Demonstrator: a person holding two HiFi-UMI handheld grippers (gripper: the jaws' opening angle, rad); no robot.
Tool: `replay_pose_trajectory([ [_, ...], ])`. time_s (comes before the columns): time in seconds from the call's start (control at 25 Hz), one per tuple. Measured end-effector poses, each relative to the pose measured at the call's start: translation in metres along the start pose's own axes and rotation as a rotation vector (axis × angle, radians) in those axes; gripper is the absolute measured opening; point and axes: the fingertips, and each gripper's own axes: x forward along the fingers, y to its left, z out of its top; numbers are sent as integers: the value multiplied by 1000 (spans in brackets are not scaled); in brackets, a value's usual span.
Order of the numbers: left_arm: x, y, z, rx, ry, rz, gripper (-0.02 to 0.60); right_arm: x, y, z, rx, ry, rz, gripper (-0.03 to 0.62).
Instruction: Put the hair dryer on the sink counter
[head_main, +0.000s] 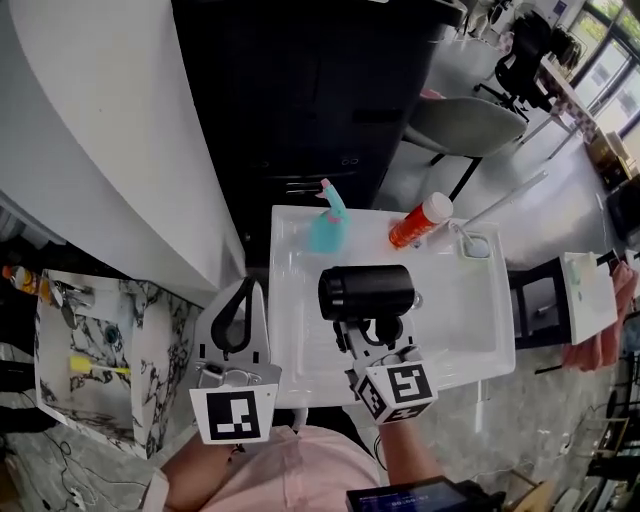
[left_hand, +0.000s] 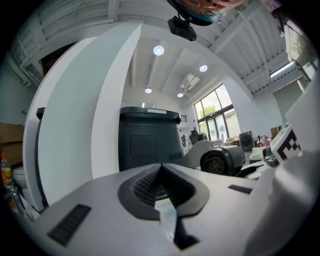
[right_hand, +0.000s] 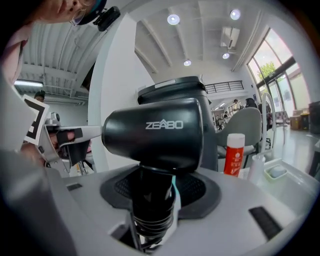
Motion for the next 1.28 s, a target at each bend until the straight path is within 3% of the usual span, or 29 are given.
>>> replay_pose_trajectory([
  [0.64,6,-6,-42,-1,105,17,9,11,-13,-92,107,189,-2,204],
  [1.28,19,-9,-60,-5,153,37,9,25,-20,-120,160,240,15,204],
])
